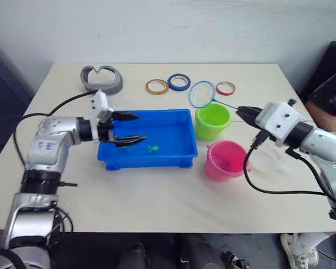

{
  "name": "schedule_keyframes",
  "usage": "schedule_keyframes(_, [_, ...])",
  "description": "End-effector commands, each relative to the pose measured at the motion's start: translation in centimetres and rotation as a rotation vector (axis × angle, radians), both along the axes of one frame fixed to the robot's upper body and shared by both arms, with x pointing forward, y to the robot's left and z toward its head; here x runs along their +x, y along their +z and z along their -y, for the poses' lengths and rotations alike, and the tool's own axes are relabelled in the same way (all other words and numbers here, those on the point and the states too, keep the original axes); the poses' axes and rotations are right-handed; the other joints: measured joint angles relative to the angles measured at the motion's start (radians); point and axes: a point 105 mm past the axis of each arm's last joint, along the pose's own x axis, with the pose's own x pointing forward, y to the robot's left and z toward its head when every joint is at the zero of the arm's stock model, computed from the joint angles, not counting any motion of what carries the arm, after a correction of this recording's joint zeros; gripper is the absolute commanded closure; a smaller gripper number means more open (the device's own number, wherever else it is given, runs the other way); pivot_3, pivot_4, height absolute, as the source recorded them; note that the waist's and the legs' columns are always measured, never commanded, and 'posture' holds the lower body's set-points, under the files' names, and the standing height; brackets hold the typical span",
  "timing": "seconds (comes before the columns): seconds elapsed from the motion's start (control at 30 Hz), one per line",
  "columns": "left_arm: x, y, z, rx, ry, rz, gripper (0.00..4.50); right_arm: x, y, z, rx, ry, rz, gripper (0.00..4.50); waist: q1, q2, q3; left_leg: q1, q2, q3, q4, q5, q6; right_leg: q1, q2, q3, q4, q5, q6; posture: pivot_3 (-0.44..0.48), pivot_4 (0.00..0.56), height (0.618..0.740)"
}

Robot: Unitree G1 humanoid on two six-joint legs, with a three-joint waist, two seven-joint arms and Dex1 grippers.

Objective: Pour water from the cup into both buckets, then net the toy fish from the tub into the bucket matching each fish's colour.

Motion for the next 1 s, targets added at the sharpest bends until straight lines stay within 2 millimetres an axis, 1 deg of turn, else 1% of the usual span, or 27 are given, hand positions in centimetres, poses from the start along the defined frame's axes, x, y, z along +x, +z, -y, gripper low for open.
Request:
schedule_keyframes(0.03, [-1.2, 1.3, -1.2, 0.031, 0.023, 0.046, 0.07, -0.2, -1.3, -1.9, -0.065, 0.086, -0.029, 4.50, 0.003, 0.000, 0.000, 0.000, 0.000, 0.000, 0.000, 0.000, 0.000, 0.000, 0.000, 0.000, -0.001, 0.000, 0.000, 0.000, 0.150, 0.740])
schedule_keyframes(0.17, [-3.0, 1.1, -3.3, 0.065, 0.092, 0.023, 0.07, 0.9, -4.7, -3.4, -0.179, 0.141, -0.063, 4.50, 0.001, 0.000, 0.000, -0.001, -0.001, 0.000, -0.001, -0.001, 0.002, 0.000, -0.001, 0.000, -0.003, 0.000, 0.000, 0.000, 0.150, 0.740])
schedule_keyframes(0.23, [-3.5, 1.2, -3.8, 0.067, 0.117, 0.022, 0.07, 1.3, -5.8, -3.8, -0.233, 0.163, -0.055, 4.50, 0.002, 0.000, 0.000, -0.002, -0.001, 0.000, 0.000, -0.001, 0.002, 0.000, -0.001, 0.000, -0.003, 0.000, 0.000, 0.000, 0.150, 0.740])
schedule_keyframes(0.37, [-4.5, 1.6, -4.1, 0.068, 0.148, 0.024, 0.07, 2.2, -7.3, -4.3, -0.334, 0.197, -0.017, 4.50, 0.000, 0.000, 0.000, -0.002, -0.001, 0.000, 0.000, -0.001, 0.002, 0.000, -0.001, 0.000, -0.003, 0.000, 0.000, 0.000, 0.150, 0.740])
schedule_keyframes(0.4, [-4.8, 1.7, -4.3, 0.069, 0.158, 0.025, 0.07, 2.2, -7.8, -4.7, -0.330, 0.230, -0.031, 4.50, 0.000, 0.000, 0.000, -0.002, -0.001, 0.000, 0.000, -0.001, 0.002, 0.000, -0.001, 0.000, -0.003, 0.000, 0.000, 0.000, 0.150, 0.740])
schedule_keyframes(0.47, [-5.2, 1.8, -4.5, 0.071, 0.175, 0.028, 0.07, 1.5, -8.5, -5.8, -0.311, 0.319, -0.074, 4.50, -0.005, 0.000, 0.000, -0.001, -0.001, 0.000, 0.000, -0.001, 0.002, 0.000, -0.001, -0.001, -0.003, 0.000, 0.000, 0.000, 0.150, 0.740])
schedule_keyframes(0.6, [-5.3, 1.9, -4.6, 0.069, 0.197, 0.036, 0.07, 0.9, -8.7, -6.9, -0.261, 0.374, -0.116, 4.50, -0.005, 0.000, 0.000, -0.001, -0.001, 0.000, 0.000, -0.001, 0.002, 0.000, -0.001, -0.001, -0.002, 0.000, 0.000, 0.000, 0.150, 0.740])
schedule_keyframes(0.73, [-5.3, 2.0, -4.4, 0.066, 0.200, 0.040, 0.07, 0.7, -8.4, -7.5, -0.179, 0.375, -0.177, 4.50, -0.002, 0.000, 0.000, -0.001, -0.001, 0.000, 0.000, -0.001, 0.002, 0.000, -0.001, -0.001, -0.002, 0.000, 0.000, 0.000, 0.150, 0.740])
schedule_keyframes(0.87, [-5.1, 2.1, -3.9, 0.050, 0.186, 0.047, 0.07, 0.7, -7.5, -7.4, 0.051, 0.310, -0.364, 4.50, 0.000, 0.000, 0.000, -0.001, -0.001, -0.001, 0.000, -0.001, 0.002, 0.000, -0.001, -0.001, -0.002, 0.000, 0.000, 0.000, 0.150, 0.740])
schedule_keyframes(1.0, [-4.5, 2.5, -3.0, 0.004, 0.159, 0.057, 0.07, 0.5, -6.4, -6.5, 0.211, 0.242, -0.506, 4.50, 0.002, -0.001, 0.000, -0.001, -0.001, -0.001, 0.000, -0.001, 0.002, 0.000, -0.001, -0.001, -0.002, 0.000, 0.000, 0.000, 0.150, 0.740])
